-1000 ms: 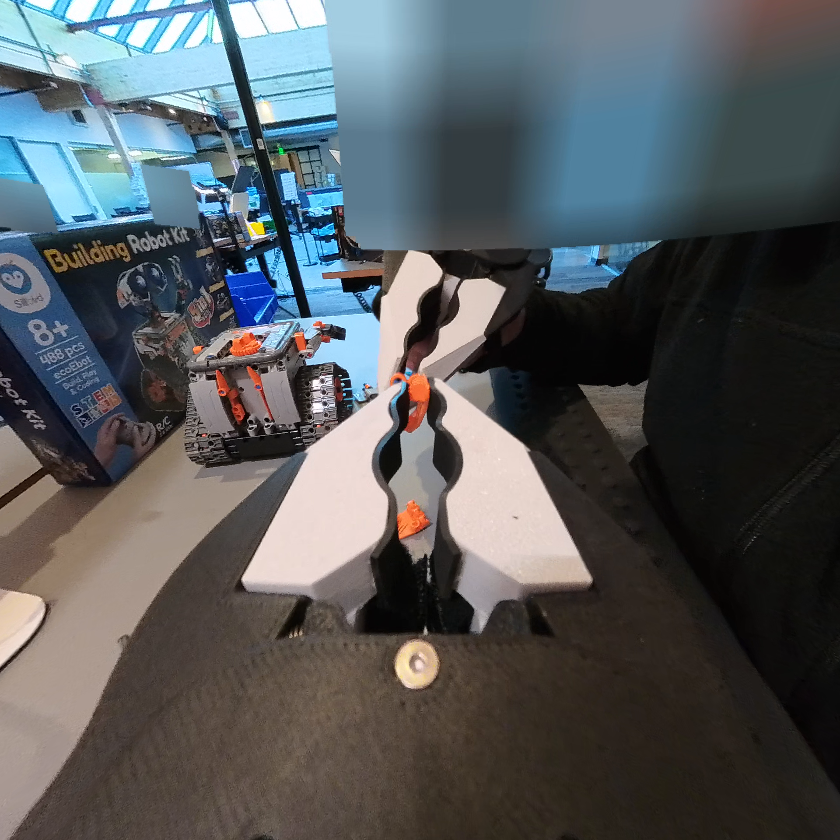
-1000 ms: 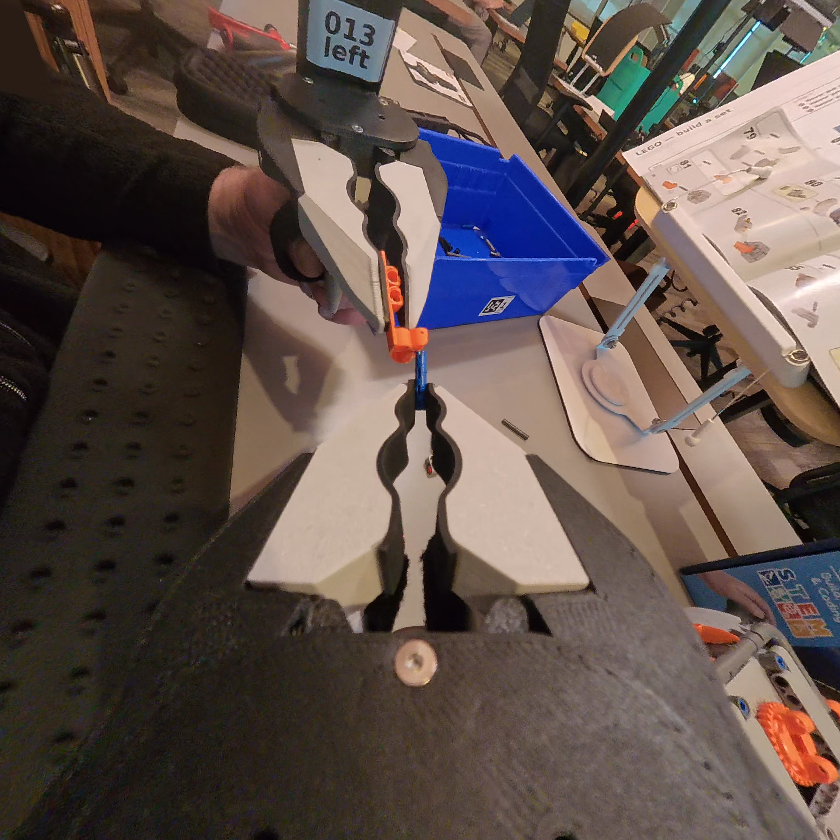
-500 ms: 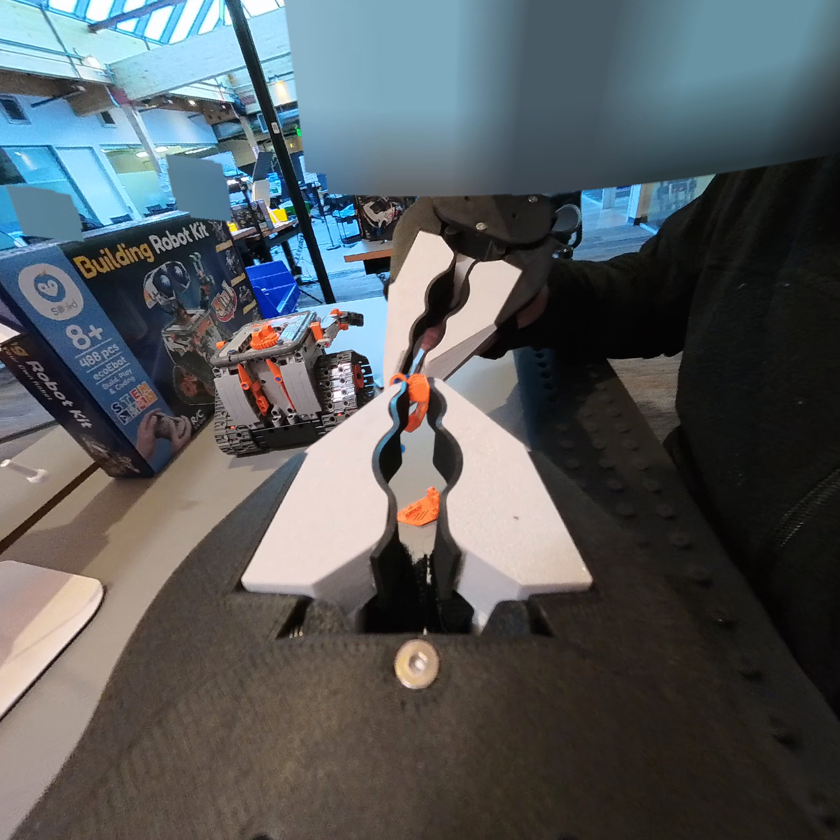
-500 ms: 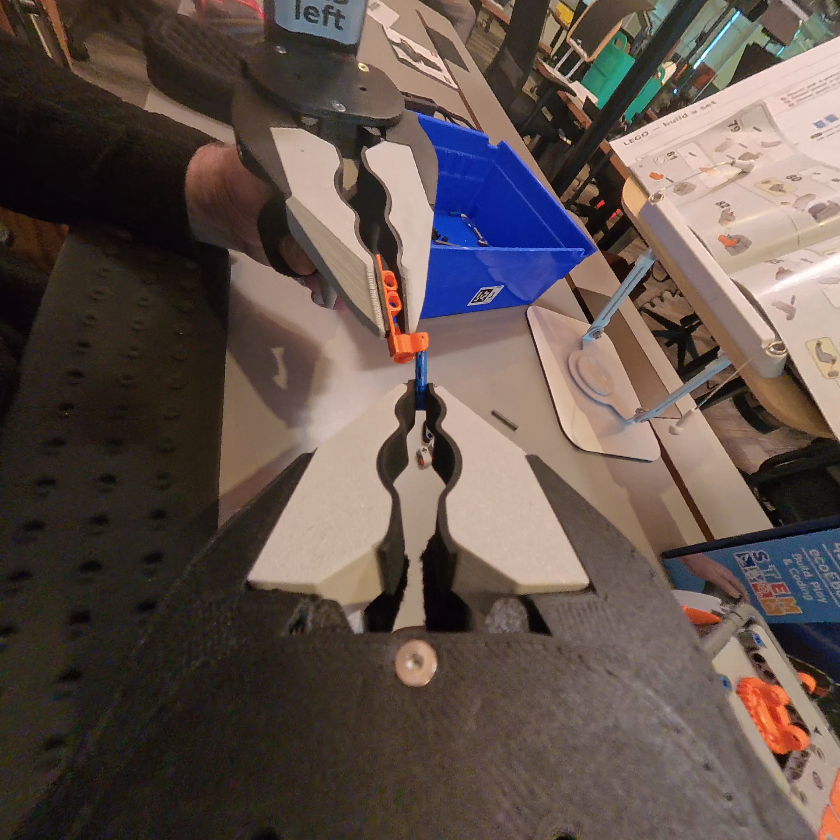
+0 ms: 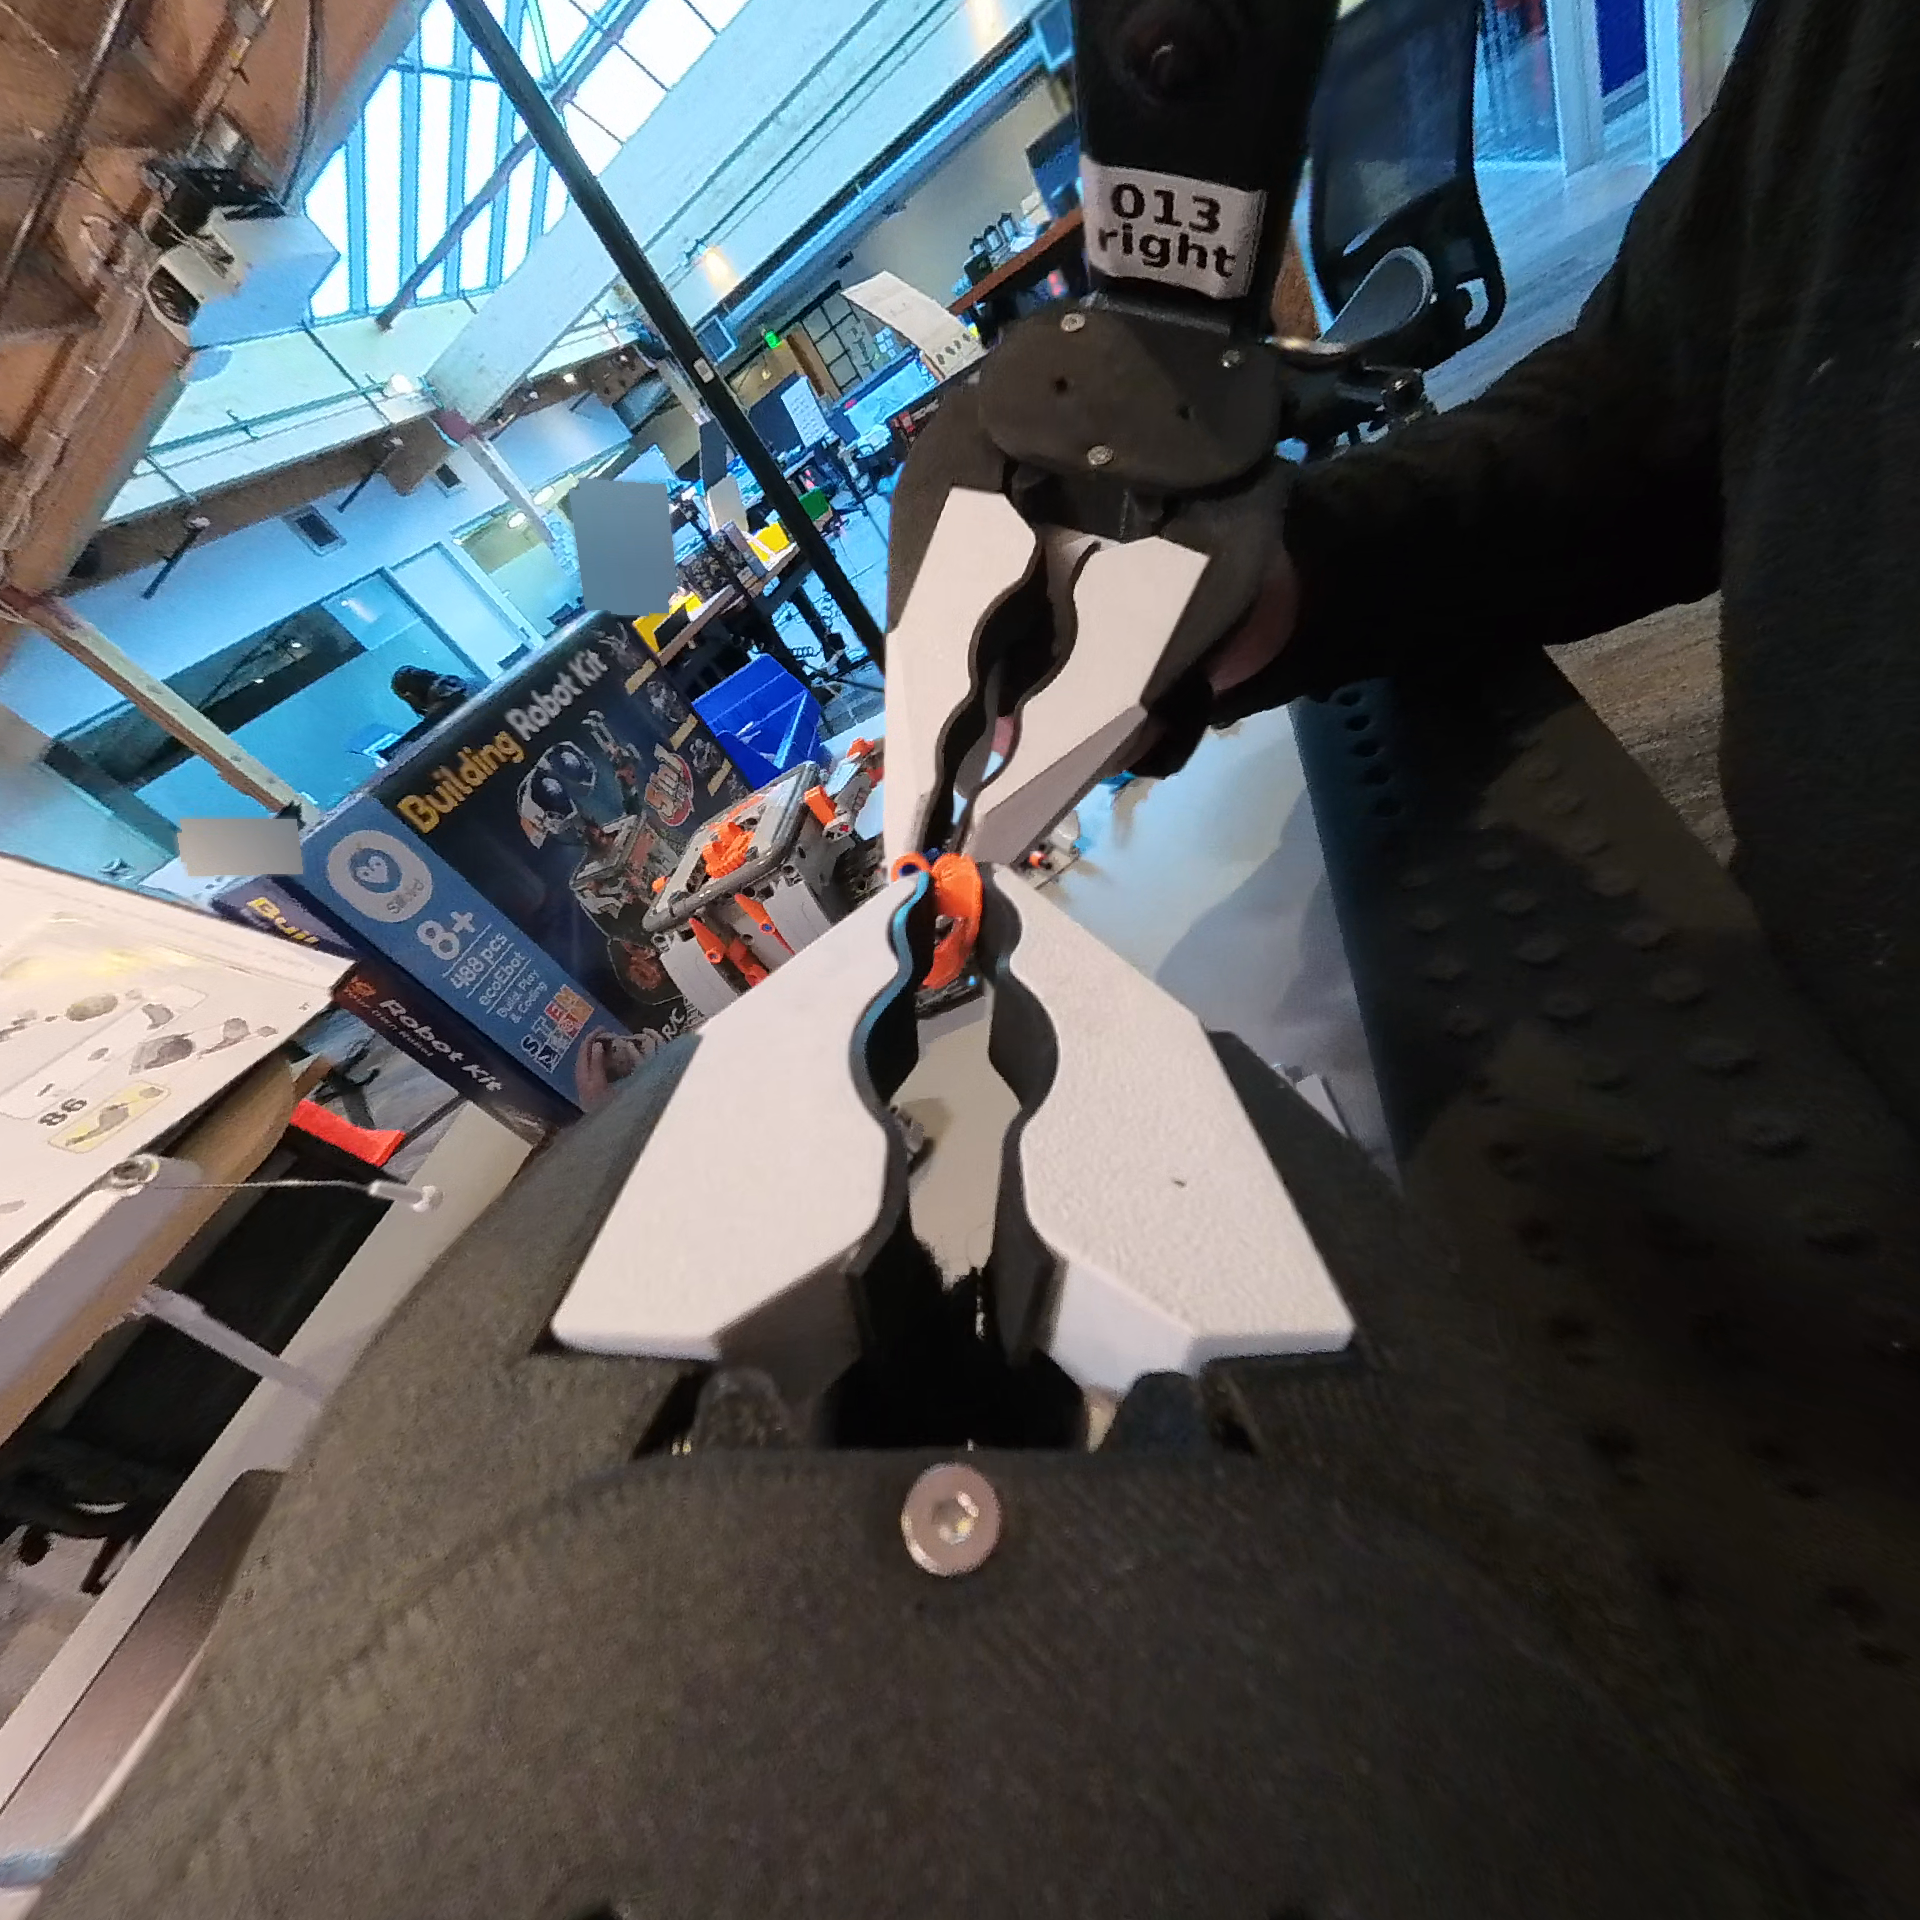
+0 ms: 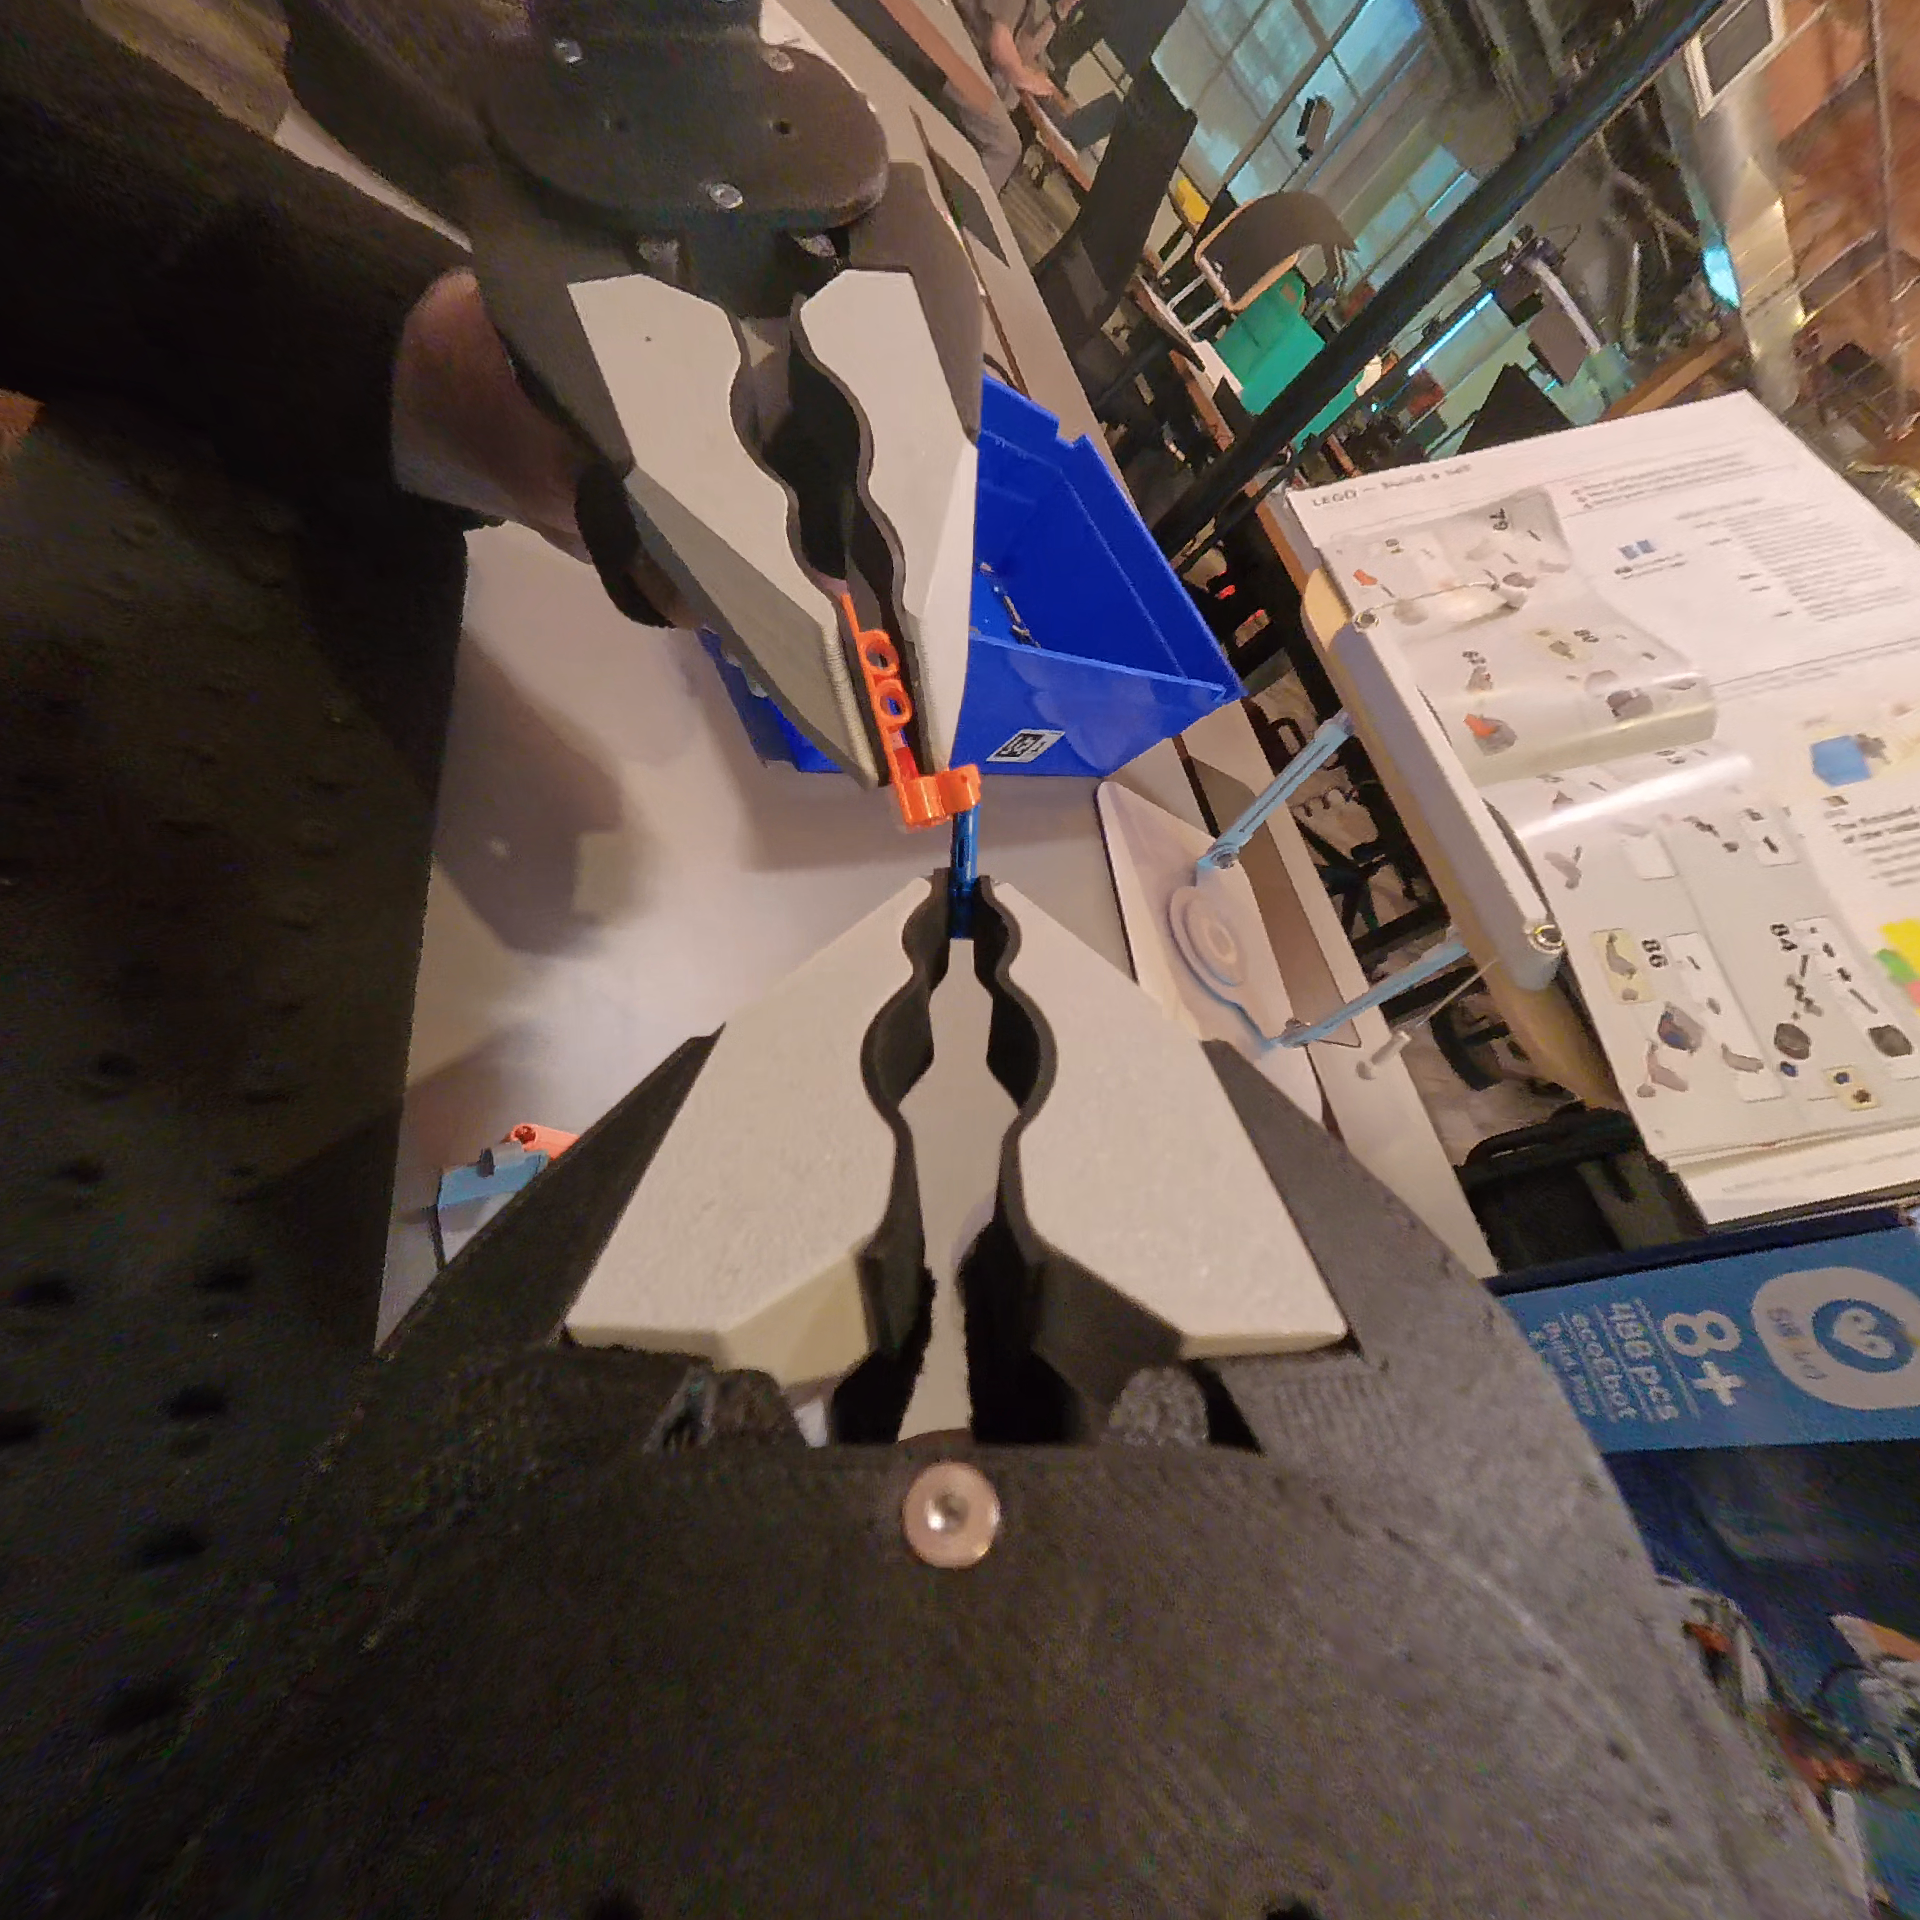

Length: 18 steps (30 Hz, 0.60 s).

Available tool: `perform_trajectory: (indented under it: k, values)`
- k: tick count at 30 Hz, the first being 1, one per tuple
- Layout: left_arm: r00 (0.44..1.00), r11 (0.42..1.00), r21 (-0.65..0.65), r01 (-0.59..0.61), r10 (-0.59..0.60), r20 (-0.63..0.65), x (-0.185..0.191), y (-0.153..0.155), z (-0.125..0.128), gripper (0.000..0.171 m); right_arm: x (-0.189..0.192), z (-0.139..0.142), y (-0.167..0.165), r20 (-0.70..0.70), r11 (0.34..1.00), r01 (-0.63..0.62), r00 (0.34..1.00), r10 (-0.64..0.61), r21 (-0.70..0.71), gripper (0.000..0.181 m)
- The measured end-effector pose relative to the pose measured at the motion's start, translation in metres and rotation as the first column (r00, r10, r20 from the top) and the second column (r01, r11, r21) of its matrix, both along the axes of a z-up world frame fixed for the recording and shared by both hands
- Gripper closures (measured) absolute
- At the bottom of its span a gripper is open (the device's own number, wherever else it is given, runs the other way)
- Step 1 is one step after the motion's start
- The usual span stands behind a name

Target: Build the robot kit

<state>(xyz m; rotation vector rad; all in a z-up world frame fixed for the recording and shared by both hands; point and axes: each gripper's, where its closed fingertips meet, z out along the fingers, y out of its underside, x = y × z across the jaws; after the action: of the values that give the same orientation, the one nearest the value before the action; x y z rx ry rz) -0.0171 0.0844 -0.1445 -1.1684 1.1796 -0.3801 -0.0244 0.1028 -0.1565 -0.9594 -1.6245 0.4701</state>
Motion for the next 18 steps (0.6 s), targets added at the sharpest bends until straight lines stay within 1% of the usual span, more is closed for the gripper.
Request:
perform_trajectory:
  k: [3, 6, 8, 14, 18]
  values:
    - [1.000, 1.000, -0.002, 0.016, -0.016, 0.002, 0.001, -0.003, 0.001, 0.167, 0.001, 0.002, -0.003, -0.002, 0.999, -0.008, 1.000, 0.008, 0.051, 0.181]
    - [1.000, 1.000, -0.014, 0.022, -0.022, 0.015, 0.001, -0.003, 0.001, 0.167, 0.000, 0.002, -0.004, -0.003, 0.998, -0.004, 1.000, 0.004, 0.062, 0.181]
    - [0.998, 0.999, -0.037, 0.040, -0.038, 0.045, 0.001, -0.004, 0.004, 0.167, 0.001, 0.004, -0.004, -0.009, 0.996, 0.003, 1.000, -0.002, 0.089, 0.181]
    - [0.999, 0.996, -0.080, 0.047, -0.047, 0.006, 0.003, -0.005, -0.002, 0.167, 0.002, 0.000, -0.003, 0.038, 0.980, 0.020, 0.999, -0.028, 0.199, 0.181]
    - [0.996, 0.987, -0.135, 0.085, -0.088, -0.017, 0.007, -0.008, -0.010, 0.167, 0.002, -0.006, -0.008, 0.078, 0.976, -0.014, 0.997, -0.003, 0.215, 0.181]
